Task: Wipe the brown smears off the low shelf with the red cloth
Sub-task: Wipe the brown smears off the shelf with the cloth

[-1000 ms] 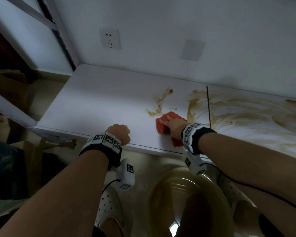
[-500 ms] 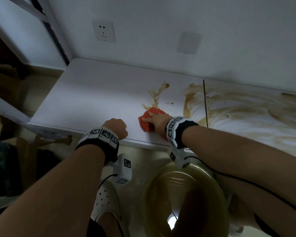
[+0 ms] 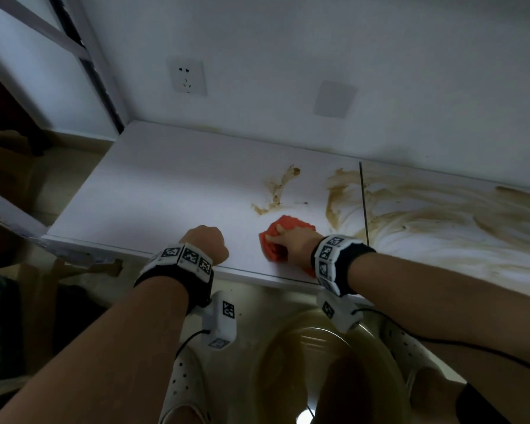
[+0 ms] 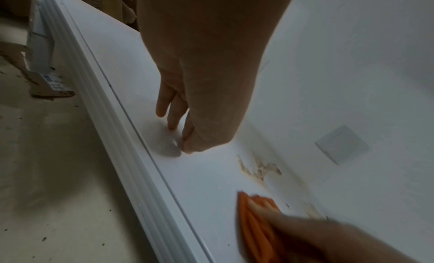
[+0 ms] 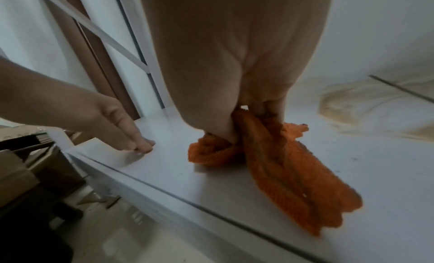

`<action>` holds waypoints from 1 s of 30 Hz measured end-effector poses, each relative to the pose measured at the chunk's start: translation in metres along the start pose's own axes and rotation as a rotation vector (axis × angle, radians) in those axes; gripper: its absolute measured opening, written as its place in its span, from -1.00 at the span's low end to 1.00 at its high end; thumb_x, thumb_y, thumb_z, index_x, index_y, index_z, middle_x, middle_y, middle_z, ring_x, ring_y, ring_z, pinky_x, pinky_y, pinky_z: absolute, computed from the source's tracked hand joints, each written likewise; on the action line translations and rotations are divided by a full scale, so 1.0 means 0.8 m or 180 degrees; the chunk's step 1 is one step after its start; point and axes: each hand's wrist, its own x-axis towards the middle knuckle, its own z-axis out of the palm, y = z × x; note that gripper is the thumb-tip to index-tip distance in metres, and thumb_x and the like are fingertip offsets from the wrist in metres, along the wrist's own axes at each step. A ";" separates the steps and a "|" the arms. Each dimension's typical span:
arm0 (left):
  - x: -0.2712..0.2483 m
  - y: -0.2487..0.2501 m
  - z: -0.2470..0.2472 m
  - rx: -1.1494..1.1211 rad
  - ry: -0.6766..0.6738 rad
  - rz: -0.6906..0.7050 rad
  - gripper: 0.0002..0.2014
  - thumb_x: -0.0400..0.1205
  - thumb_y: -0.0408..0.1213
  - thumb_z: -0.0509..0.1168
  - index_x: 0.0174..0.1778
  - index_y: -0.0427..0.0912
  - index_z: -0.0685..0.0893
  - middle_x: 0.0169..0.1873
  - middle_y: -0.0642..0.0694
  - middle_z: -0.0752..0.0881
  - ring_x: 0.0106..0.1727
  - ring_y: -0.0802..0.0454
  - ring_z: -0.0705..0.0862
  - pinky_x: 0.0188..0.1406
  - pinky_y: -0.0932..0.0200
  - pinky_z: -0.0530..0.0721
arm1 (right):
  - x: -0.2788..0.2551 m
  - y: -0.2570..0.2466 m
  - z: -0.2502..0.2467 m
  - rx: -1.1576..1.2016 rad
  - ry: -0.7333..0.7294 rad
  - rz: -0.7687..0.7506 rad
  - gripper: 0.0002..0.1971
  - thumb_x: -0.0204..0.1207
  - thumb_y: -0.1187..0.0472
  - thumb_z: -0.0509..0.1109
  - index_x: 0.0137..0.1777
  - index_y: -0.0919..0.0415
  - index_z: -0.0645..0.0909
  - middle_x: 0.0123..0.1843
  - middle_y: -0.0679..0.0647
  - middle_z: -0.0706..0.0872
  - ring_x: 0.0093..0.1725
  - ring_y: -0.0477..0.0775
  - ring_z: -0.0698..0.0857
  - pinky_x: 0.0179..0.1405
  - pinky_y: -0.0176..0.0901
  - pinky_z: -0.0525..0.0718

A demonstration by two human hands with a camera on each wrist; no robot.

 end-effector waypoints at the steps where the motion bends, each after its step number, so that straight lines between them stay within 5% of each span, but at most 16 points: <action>1: -0.001 0.000 0.000 0.0022 -0.0018 -0.0003 -0.73 0.57 -0.30 0.14 0.06 -0.18 0.71 0.23 -0.12 0.71 0.03 0.00 0.60 0.19 0.14 0.60 | 0.008 -0.007 -0.001 0.0102 0.0095 0.0002 -0.49 0.68 -0.14 0.08 0.49 0.16 0.41 0.44 0.16 0.53 0.42 0.18 0.50 0.44 -0.08 0.40; 5: -0.002 -0.002 -0.001 0.0080 -0.0027 0.0011 -0.64 0.57 -0.26 0.13 0.19 -0.15 0.72 0.23 -0.10 0.70 0.18 -0.07 0.66 0.20 0.12 0.60 | 0.027 -0.016 -0.019 0.0199 0.0158 0.0145 -0.49 0.72 -0.10 0.01 0.55 0.16 0.31 0.56 0.18 0.36 0.52 0.19 0.38 0.47 -0.11 0.29; 8: -0.001 -0.004 0.000 0.0174 -0.0054 0.0075 -0.64 0.61 -0.25 0.10 0.24 -0.15 0.69 0.28 -0.13 0.67 0.27 -0.12 0.64 0.23 0.10 0.58 | 0.030 0.004 -0.033 -0.0132 0.0181 0.0261 -0.59 0.63 0.18 0.22 0.48 0.04 0.41 0.50 0.12 0.42 0.45 0.22 0.47 0.42 -0.07 0.39; 11: 0.001 -0.006 0.000 0.0114 -0.0017 0.0062 -0.65 0.62 -0.26 0.10 0.21 -0.16 0.70 0.26 -0.13 0.68 0.27 -0.12 0.64 0.22 0.11 0.58 | 0.035 0.035 -0.039 -0.0228 0.0265 0.0420 -0.89 0.51 0.20 0.35 -0.06 -0.07 0.60 0.08 0.06 0.70 0.12 0.18 0.74 0.17 -0.03 0.69; 13: 0.004 -0.008 0.001 0.0041 0.0001 0.0044 -0.65 0.62 -0.24 0.11 0.23 -0.13 0.71 0.28 -0.10 0.68 0.28 -0.10 0.64 0.24 0.11 0.57 | 0.029 0.042 -0.040 -0.0080 0.0105 0.0489 -0.84 0.47 0.21 0.43 -0.25 -0.02 0.52 -0.02 0.10 0.75 -0.10 0.12 0.77 0.03 -0.04 0.76; 15: 0.007 -0.009 0.000 -0.0018 0.0002 0.0028 -0.65 0.62 -0.24 0.12 0.22 -0.11 0.72 0.27 -0.08 0.69 0.27 -0.08 0.65 0.24 0.11 0.58 | 0.015 0.035 -0.034 0.0115 0.0042 0.0522 -0.69 0.28 0.35 0.56 -0.22 -0.03 0.53 0.01 0.04 0.74 -0.15 0.04 0.73 -0.06 -0.11 0.77; 17: 0.008 -0.009 -0.002 -0.0079 0.0004 -0.0003 -0.66 0.61 -0.23 0.13 0.18 -0.12 0.74 0.23 -0.06 0.71 0.24 -0.07 0.66 0.23 0.12 0.60 | 0.009 0.026 -0.020 -0.0076 0.0091 0.0347 -0.66 0.34 0.38 0.51 -0.04 -0.05 0.59 0.13 -0.01 0.68 0.00 0.06 0.70 0.03 -0.11 0.73; 20: 0.010 -0.005 -0.003 0.0122 0.0016 0.0076 -0.75 0.61 -0.25 0.09 -0.16 -0.19 0.68 0.14 -0.11 0.73 0.12 -0.09 0.68 0.05 0.16 0.58 | 0.018 0.012 -0.002 -0.0075 0.0283 0.0161 -0.77 0.66 0.02 0.22 0.25 -0.02 0.56 0.23 -0.01 0.59 0.24 0.10 0.59 0.23 -0.14 0.50; 22: 0.010 -0.003 -0.001 0.0257 0.0015 0.0120 -0.75 0.61 -0.26 0.07 -0.35 -0.14 0.54 0.11 -0.14 0.73 -0.02 -0.08 0.64 -0.05 0.17 0.53 | 0.030 0.006 -0.003 -0.0155 0.0367 -0.0054 -0.66 0.67 -0.14 0.10 0.19 0.02 0.57 0.23 0.04 0.62 0.19 0.09 0.58 0.19 -0.16 0.47; 24: 0.010 -0.005 0.003 0.0282 0.0008 0.0112 -0.76 0.60 -0.26 0.08 -0.20 -0.16 0.66 0.18 -0.11 0.71 0.08 -0.08 0.66 0.04 0.15 0.57 | 0.041 0.004 -0.011 -0.0133 0.0460 -0.0010 -0.71 0.62 -0.10 0.23 0.15 0.05 0.60 0.19 0.05 0.64 0.19 0.12 0.60 0.25 -0.11 0.54; 27: 0.007 -0.010 0.001 0.0154 -0.0031 0.0030 -0.63 0.60 -0.26 0.08 0.24 -0.12 0.69 0.28 -0.09 0.67 0.28 -0.10 0.63 0.24 0.11 0.57 | 0.054 0.014 -0.028 -0.0346 0.0307 0.0032 -0.51 0.54 0.21 0.39 0.48 0.03 0.44 0.49 0.10 0.45 0.44 0.18 0.49 0.43 -0.06 0.43; 30: 0.006 -0.013 -0.001 0.0119 -0.0060 0.0037 -0.62 0.64 -0.25 0.06 0.30 -0.12 0.65 0.30 -0.13 0.65 0.30 -0.13 0.61 0.26 0.10 0.55 | 0.065 0.035 -0.048 -0.0392 0.0331 0.0339 -0.47 0.46 0.28 0.46 0.42 -0.01 0.47 0.53 0.11 0.42 0.46 0.16 0.49 0.46 -0.05 0.44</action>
